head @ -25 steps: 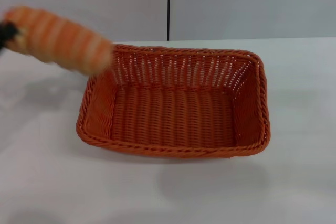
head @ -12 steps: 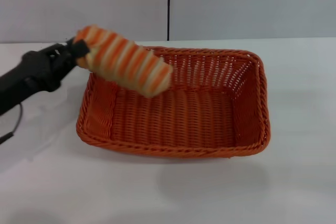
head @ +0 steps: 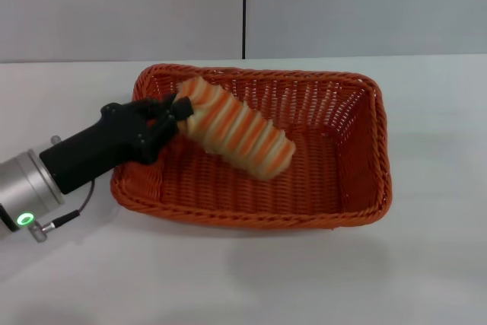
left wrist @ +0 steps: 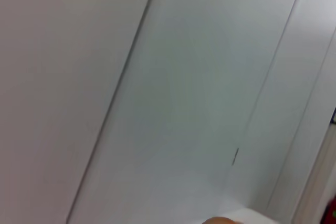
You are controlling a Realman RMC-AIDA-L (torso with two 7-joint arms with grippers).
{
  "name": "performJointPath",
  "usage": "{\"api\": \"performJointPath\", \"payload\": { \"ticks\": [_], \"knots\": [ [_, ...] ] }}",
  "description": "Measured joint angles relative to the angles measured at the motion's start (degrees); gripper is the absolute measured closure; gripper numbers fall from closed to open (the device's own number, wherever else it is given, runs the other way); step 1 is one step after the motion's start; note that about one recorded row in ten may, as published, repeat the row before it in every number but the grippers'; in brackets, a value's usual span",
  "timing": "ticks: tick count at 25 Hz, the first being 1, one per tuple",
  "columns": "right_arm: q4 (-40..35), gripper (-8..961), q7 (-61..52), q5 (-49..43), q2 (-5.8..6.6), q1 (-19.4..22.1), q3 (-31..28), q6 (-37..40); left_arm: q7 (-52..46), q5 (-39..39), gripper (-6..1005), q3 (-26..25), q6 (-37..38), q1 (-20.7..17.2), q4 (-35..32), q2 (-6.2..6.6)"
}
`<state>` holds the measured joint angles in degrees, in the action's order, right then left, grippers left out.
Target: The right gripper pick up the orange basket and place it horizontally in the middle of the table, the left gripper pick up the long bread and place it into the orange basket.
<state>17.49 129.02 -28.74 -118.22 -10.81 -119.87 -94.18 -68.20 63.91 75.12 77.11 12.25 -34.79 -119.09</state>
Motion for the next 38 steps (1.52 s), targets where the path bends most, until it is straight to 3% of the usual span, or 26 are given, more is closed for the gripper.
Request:
{"api": "performJointPath", "payload": {
  "ticks": [12, 17, 23, 27, 28, 33, 38],
  "knots": [
    [0.1, 402, -0.1, 0.0, 0.30, -0.1, 0.0, 0.0, 2.0, -0.4, 861, 2.4, 0.3, -0.7, -0.7, 0.25],
    [0.0, 402, -0.1, -0.1, 0.48, -0.2, 0.1, 0.0, 1.5, -0.6, 740, 2.5, 0.0, -1.1, -1.0, 0.32],
    [0.1, 402, -0.1, -0.1, 0.52, -0.3, 0.1, 0.0, 1.5, -0.8, 524, 1.5, 0.3, -1.7, -0.9, 0.48],
    [0.3, 402, -0.1, -0.1, 0.53, -0.3, 0.0, 0.0, 1.4, -0.9, 284, -3.4, 2.9, -2.9, -1.1, 0.75],
    [0.3, 402, -0.1, -0.1, 0.53, -0.3, 0.0, 0.0, 1.4, -0.9, 271, -3.4, 2.9, -2.9, -1.1, 0.75],
    [0.3, 402, -0.1, -0.1, 0.61, -0.3, 0.0, 0.2, 1.4, -0.5, 205, -14.6, 8.1, -5.5, -0.8, 1.40],
    [0.1, 402, 0.0, -0.1, 0.78, -0.4, 0.1, 2.1, 1.3, -0.4, 140, -21.0, 9.5, -7.5, -0.1, 2.01]
  ]
}}
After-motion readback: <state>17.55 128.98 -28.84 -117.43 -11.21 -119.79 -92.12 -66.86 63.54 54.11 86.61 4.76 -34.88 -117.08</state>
